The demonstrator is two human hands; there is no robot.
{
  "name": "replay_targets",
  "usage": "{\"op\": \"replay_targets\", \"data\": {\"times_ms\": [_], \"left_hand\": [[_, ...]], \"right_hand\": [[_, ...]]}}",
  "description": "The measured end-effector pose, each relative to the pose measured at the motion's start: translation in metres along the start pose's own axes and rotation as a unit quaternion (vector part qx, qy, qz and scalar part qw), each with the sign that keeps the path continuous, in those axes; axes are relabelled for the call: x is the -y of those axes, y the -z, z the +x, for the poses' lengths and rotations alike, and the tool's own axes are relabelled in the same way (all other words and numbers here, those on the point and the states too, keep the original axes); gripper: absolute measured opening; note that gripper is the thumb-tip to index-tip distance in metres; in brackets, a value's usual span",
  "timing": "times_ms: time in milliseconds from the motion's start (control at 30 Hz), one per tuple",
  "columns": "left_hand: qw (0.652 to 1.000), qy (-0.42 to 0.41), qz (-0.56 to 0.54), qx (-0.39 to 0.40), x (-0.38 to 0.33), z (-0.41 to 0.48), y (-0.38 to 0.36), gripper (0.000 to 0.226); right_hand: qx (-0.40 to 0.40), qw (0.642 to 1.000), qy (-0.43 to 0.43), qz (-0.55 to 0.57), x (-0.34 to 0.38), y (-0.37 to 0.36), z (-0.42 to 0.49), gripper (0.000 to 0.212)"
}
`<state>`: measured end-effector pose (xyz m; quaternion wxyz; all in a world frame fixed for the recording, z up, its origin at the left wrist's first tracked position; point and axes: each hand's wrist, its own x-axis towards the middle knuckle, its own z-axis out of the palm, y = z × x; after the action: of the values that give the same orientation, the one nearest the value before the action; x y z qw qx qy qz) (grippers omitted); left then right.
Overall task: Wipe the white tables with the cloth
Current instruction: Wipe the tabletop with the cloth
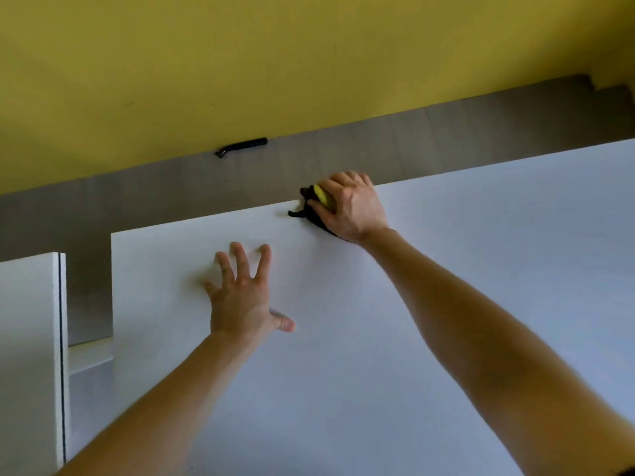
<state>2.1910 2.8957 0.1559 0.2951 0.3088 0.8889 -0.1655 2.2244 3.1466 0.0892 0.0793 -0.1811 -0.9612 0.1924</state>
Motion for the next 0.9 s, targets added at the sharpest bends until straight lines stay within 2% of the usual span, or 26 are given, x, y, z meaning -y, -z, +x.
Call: {"op": "replay_targets", "data": {"times_ms": [133,233,267,367,433,533,633,700,800,900], "left_hand": [[1.000,-0.011,0.010,-0.013,0.001,0.000,-0.002,0.160],[1.000,-0.014,0.004,-0.009,0.001,-0.001,-0.002,0.159],[1.000,-0.010,0.000,-0.008,0.000,-0.001,-0.001,0.160],[1.000,0.003,0.000,0.005,-0.003,0.001,-0.001,0.159],[1.000,0.015,0.007,0.009,-0.004,0.001,-0.001,0.160],[0.999,0.039,0.006,0.011,-0.009,0.002,0.002,0.161],[0.997,0.058,-0.019,0.047,-0.017,0.001,0.012,0.161],[0.996,0.068,-0.021,0.058,-0.027,0.000,0.018,0.160],[0.997,0.069,0.019,0.029,-0.056,-0.002,0.024,0.156],[0.999,0.025,-0.031,0.025,-0.100,-0.003,0.029,0.155]], "right_hand": [[-0.049,0.987,-0.125,-0.092,-0.118,0.052,-0.038,0.046],[-0.048,0.964,-0.221,-0.137,-0.094,0.042,-0.034,0.053],[-0.043,0.968,-0.208,-0.131,-0.069,0.031,-0.026,0.054],[0.009,0.992,-0.087,-0.093,0.031,-0.010,0.004,0.056],[0.055,0.994,-0.060,-0.079,0.092,-0.030,0.018,0.056],[0.078,0.996,-0.016,-0.045,0.106,-0.034,0.028,0.055],[0.070,0.997,0.019,-0.021,0.029,-0.010,0.013,0.053],[0.041,0.999,-0.007,-0.020,-0.050,0.021,-0.006,0.054],[0.023,0.998,-0.039,-0.054,-0.182,0.084,-0.039,0.061],[-0.013,0.985,-0.135,-0.103,-0.244,0.115,-0.061,0.060]]}}
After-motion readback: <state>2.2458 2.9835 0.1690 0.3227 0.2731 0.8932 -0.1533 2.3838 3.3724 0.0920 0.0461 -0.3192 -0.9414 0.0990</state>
